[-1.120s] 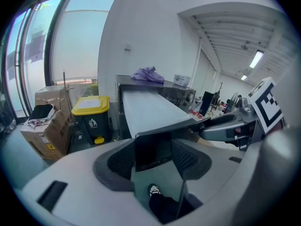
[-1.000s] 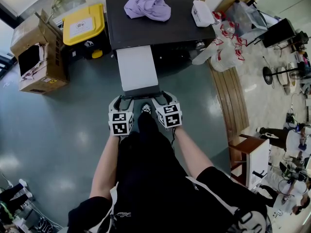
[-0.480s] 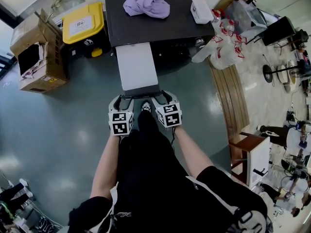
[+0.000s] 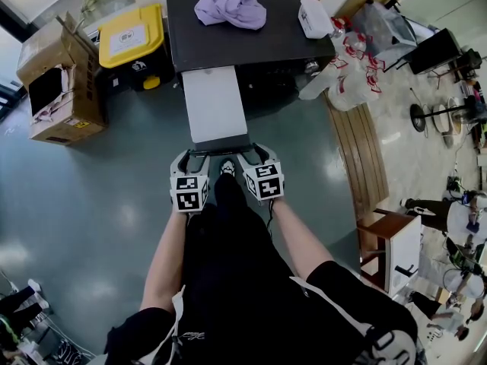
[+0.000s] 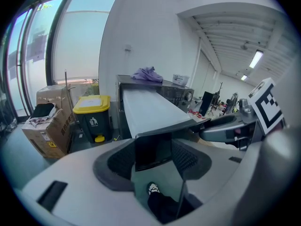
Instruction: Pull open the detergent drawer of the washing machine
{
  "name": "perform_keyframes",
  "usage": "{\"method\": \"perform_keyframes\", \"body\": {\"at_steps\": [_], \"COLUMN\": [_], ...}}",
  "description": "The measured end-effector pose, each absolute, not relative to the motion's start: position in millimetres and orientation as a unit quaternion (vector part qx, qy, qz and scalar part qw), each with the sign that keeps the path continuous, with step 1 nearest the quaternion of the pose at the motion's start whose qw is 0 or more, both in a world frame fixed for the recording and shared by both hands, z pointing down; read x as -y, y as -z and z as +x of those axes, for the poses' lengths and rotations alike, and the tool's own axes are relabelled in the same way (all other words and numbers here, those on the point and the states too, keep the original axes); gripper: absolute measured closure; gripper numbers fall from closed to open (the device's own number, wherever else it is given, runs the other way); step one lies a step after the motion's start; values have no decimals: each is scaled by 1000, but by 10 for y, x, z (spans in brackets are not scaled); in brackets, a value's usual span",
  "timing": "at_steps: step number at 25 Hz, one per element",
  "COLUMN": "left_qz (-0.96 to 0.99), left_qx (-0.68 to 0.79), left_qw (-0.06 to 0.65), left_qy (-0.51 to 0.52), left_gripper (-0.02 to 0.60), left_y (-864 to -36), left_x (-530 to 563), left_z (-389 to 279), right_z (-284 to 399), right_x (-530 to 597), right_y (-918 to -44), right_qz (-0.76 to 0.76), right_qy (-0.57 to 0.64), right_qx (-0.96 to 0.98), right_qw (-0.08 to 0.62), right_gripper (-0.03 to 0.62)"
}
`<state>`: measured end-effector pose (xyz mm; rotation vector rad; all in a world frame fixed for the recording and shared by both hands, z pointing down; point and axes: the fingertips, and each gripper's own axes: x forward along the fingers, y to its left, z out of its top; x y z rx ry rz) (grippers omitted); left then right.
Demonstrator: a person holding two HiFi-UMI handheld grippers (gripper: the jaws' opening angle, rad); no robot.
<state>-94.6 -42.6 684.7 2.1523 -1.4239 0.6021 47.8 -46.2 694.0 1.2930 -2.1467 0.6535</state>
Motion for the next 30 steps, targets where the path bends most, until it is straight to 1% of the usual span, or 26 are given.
{"method": "perform_keyframes", "body": {"at_steps": [12, 14, 16, 30], "left_qz": [785, 784, 784, 782], "left_qx": [519, 516, 512, 481], "left_qw": [249, 258, 267, 327], "left_qy": [-229, -230, -229, -223], "left_gripper": [339, 339, 339, 347], "left_y": [-6927, -6955, -6970, -7086], "left_x": [334, 240, 130, -457], "left_z": [-960, -966, -963, -819], "right_z": [510, 522, 529, 592], "right_x": [371, 281, 173, -511], "right_y": [-6994, -7000, -7003, -7009], "right_qz": [482, 480, 475, 423], "right_qy": [-238, -242, -244, -246], "right_qx": [792, 790, 790, 793], "right_qw": [291, 295, 301, 362], "right_gripper": [359, 360, 381, 384]}}
